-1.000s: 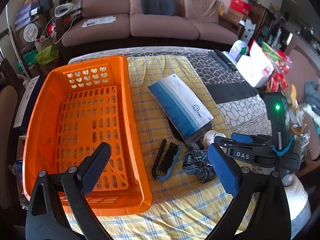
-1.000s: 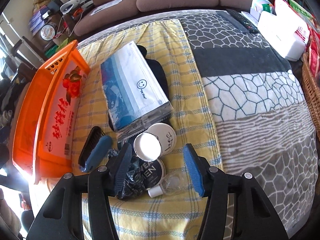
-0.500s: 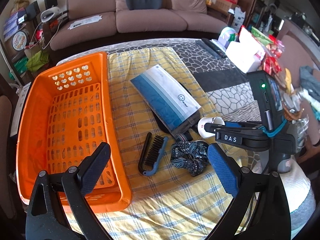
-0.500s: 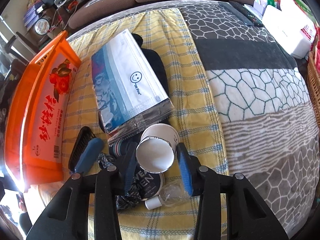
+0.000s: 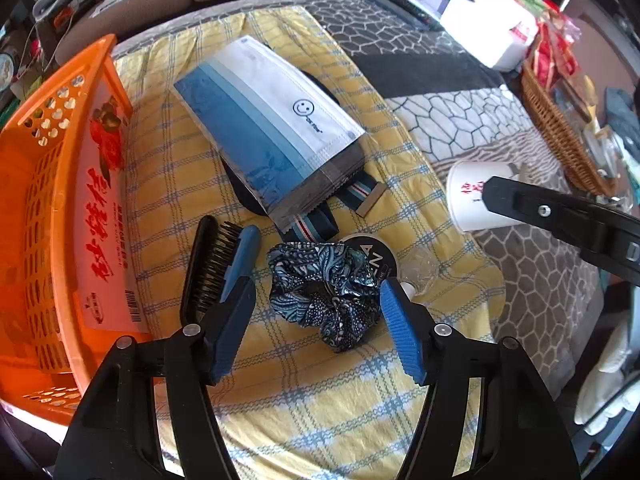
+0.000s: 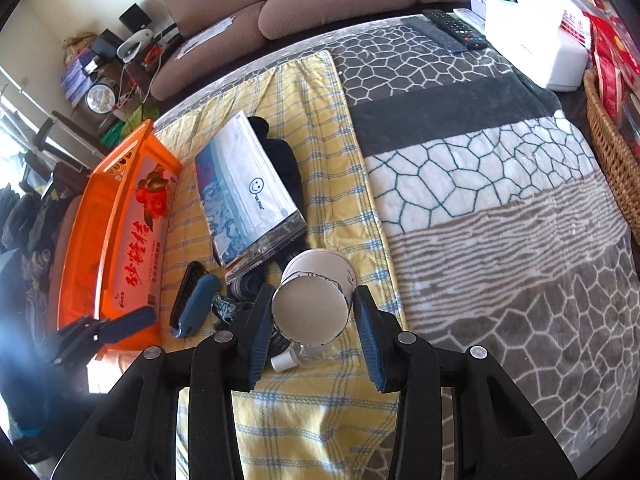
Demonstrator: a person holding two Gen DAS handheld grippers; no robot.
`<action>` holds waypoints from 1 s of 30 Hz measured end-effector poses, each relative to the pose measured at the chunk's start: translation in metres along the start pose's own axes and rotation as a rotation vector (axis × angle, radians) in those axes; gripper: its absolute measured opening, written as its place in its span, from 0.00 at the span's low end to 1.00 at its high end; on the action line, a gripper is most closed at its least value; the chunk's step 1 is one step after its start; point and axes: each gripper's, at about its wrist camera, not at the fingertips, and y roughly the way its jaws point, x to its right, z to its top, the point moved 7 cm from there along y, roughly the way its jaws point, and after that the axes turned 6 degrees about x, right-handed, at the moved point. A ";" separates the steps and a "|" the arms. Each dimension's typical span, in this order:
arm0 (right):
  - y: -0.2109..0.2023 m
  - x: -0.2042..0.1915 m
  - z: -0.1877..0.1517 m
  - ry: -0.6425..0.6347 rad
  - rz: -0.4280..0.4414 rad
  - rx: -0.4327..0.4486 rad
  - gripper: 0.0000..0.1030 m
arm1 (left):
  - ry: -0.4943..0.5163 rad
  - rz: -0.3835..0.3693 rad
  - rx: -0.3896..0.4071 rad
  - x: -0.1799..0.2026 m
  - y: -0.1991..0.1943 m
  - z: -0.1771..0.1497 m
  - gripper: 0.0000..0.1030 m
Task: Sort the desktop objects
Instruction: 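Grasp the white paper cup with the right gripper while the left gripper approaches the Nivea tin, then push the black scrunchie aside from the Nivea tin with the left gripper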
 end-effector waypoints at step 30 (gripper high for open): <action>-0.028 -0.020 -0.003 0.019 0.054 0.032 0.39 | -0.028 -0.013 0.032 -0.026 -0.030 0.019 0.12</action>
